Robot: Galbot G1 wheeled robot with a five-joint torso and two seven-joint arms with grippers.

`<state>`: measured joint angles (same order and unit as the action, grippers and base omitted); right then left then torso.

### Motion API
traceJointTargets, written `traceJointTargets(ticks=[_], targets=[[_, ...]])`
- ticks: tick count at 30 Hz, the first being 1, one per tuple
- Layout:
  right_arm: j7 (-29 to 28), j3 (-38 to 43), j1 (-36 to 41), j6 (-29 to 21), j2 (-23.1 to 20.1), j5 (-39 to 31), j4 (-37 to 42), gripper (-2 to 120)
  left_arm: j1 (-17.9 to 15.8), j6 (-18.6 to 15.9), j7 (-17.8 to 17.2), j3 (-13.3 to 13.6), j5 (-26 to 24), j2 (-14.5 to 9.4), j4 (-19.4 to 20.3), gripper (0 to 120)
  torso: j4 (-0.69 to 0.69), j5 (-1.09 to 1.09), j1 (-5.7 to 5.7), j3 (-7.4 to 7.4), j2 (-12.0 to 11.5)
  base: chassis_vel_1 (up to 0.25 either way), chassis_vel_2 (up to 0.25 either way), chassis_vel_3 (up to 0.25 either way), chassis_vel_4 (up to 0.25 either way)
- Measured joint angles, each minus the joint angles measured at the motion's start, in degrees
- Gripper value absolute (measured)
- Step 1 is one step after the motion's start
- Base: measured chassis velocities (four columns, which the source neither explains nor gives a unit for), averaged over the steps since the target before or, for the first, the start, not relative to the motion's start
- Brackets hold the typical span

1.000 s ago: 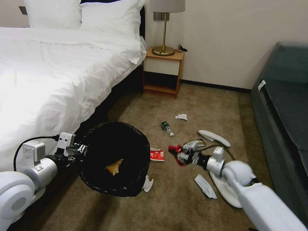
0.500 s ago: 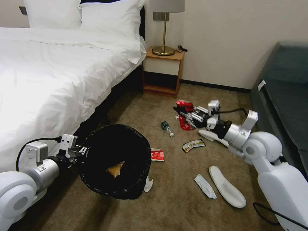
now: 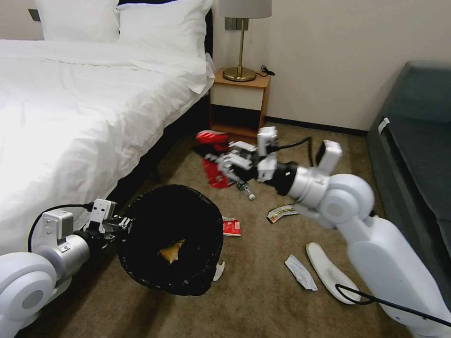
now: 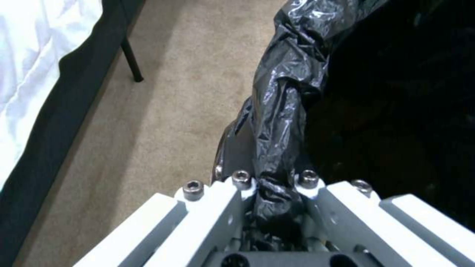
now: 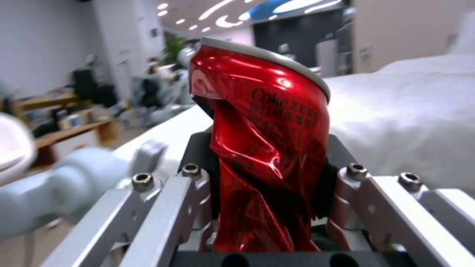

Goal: Pick up the trash bin, then pick up the garbage on the floor and place it into the trash bin.

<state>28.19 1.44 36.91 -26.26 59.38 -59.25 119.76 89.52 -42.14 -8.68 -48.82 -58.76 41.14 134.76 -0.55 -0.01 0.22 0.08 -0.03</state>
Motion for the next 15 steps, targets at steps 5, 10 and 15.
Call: traceJointTargets(ticks=[5, 10, 15], targets=[[-0.76, -4.5, -0.58, 0.08, 0.74, 1.22, 0.62, 30, -0.06, 0.0, -0.04, 0.05, -0.02, -0.07, -0.05, 1, 0.0, 0.0, 0.0, 0.0, 0.0, 0.0, 0.0, 0.0, 0.0], [-3.64, -8.01, -0.53, 0.48, 0.22, 2.93, 0.99, 33, 0.02, 0.0, 0.1, 0.11, -0.01, 0.48, 0.26, 1, 0.0, 0.0, 0.0, 0.0, 0.0, 0.0, 0.0, 0.0, 0.0], [-4.1, -8.73, 0.27, 0.95, 0.15, 5.01, 0.61, 51, -0.02, 0.0, 0.22, 0.1, 0.01, 0.49, 0.43, 1, -0.01, 0.01, 0.0, 0.0, 0.0, 0.0, 0.0, 0.0, 0.0]])
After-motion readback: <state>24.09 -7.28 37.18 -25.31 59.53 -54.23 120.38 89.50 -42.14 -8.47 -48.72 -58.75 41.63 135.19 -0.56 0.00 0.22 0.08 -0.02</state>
